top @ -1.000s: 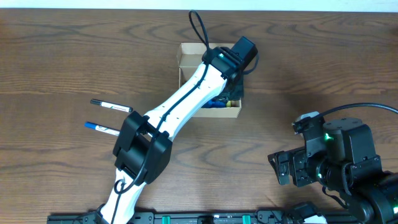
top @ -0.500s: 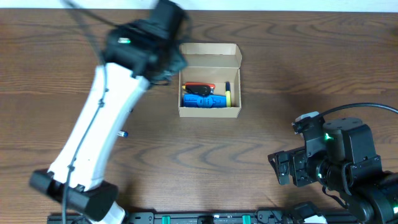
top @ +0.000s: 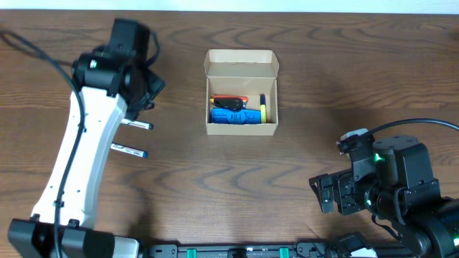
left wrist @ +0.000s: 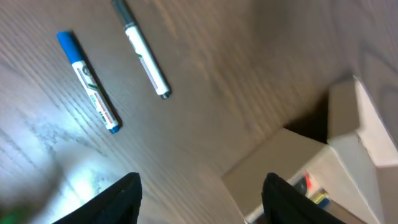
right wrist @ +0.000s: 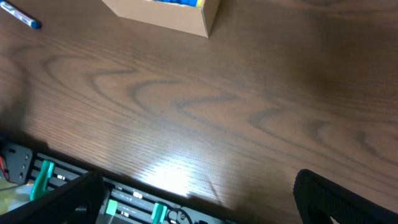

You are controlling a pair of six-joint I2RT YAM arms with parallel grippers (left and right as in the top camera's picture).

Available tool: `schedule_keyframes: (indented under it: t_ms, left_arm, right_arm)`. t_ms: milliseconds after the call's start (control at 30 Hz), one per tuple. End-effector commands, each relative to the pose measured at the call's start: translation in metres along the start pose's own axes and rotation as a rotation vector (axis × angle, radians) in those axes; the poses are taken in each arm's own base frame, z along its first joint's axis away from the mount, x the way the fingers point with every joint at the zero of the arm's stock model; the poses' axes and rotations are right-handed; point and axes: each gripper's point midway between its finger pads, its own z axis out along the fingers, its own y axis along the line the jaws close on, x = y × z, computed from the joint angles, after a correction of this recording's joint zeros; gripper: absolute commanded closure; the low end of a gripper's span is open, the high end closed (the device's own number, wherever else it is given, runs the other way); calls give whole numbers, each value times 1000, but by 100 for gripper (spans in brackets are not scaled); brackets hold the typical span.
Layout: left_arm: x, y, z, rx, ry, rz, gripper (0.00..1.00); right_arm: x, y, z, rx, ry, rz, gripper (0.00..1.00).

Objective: Pack container
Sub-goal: 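Move the left gripper to the black-capped white marker and grasp it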

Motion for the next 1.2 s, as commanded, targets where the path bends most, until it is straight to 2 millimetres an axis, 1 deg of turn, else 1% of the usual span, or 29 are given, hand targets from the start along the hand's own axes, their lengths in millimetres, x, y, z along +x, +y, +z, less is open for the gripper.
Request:
schedule_keyframes:
  t_ms: [0,67,167,267,333,400,600,933,1067,1167]
  left_arm:
    - [7,26,28,-45,54,-115,36]
    - [8,38,46,-72,64,-174,36]
    - [7,48,71,-83,60,-233,32]
    - [8,53,91,-92,58,-277,20]
    - [8,52,106,-91,55,-281,15]
    - [8,51,116,-94,54,-281,13]
    - [7,49,152,-116,70,-293,11]
    - [-2,65,181,-160,82,-356,12]
    - [0,66,193,-162,108,-365,16]
    - [-1,64,197,-157,100,-364,20]
  right_arm:
    - [0,-1,0,0,1,15,1]
    - [0,-1,0,0,1,15,1]
    - [0,-1,0,0,1,15,1]
    - [0,-1,0,0,1,15,1]
    - [0,-1,0,0,1,15,1]
    - [0,-1,0,0,1,15,1]
    - [0,-1,0,0,1,15,1]
    - [0,-1,0,0,1,15,1]
    - [0,-1,0,0,1,15,1]
    - [0,-1,0,0,1,15,1]
